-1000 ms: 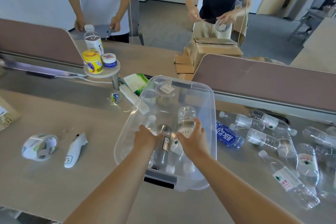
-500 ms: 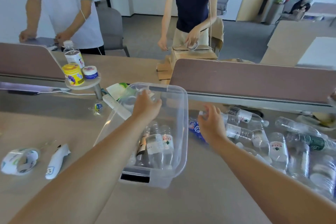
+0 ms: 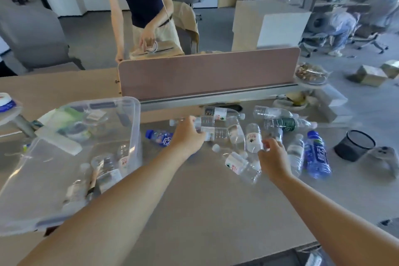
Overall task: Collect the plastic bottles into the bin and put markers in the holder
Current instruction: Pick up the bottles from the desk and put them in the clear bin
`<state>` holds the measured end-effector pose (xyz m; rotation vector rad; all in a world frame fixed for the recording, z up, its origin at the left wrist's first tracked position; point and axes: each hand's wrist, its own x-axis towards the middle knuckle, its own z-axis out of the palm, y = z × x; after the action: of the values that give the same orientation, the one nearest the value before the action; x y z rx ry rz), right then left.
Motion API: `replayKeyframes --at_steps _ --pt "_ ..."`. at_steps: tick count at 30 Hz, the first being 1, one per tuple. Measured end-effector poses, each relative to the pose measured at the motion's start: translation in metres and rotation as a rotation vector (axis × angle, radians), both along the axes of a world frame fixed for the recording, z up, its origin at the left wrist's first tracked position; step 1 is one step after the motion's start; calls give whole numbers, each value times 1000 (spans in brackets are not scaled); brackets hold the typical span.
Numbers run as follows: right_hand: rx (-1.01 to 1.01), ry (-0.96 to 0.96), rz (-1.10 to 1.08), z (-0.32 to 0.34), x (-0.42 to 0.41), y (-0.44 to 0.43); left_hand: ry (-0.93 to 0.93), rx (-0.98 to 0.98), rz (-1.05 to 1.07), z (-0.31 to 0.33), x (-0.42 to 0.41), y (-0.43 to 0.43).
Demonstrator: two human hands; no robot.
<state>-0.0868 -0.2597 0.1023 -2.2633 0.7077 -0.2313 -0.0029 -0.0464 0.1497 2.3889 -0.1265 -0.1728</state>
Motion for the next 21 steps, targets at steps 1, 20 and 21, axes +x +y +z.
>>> replayKeyframes --at_steps 1,20,21 --pt "9 12 -19 -6 -5 -11 7 20 -30 -6 -1 -14" --pt "-1 215 -52 -94 -72 -129 436 264 -195 -159 -31 -153" --pt "21 205 -58 -93 -61 -126 443 244 -179 -161 -35 -150"
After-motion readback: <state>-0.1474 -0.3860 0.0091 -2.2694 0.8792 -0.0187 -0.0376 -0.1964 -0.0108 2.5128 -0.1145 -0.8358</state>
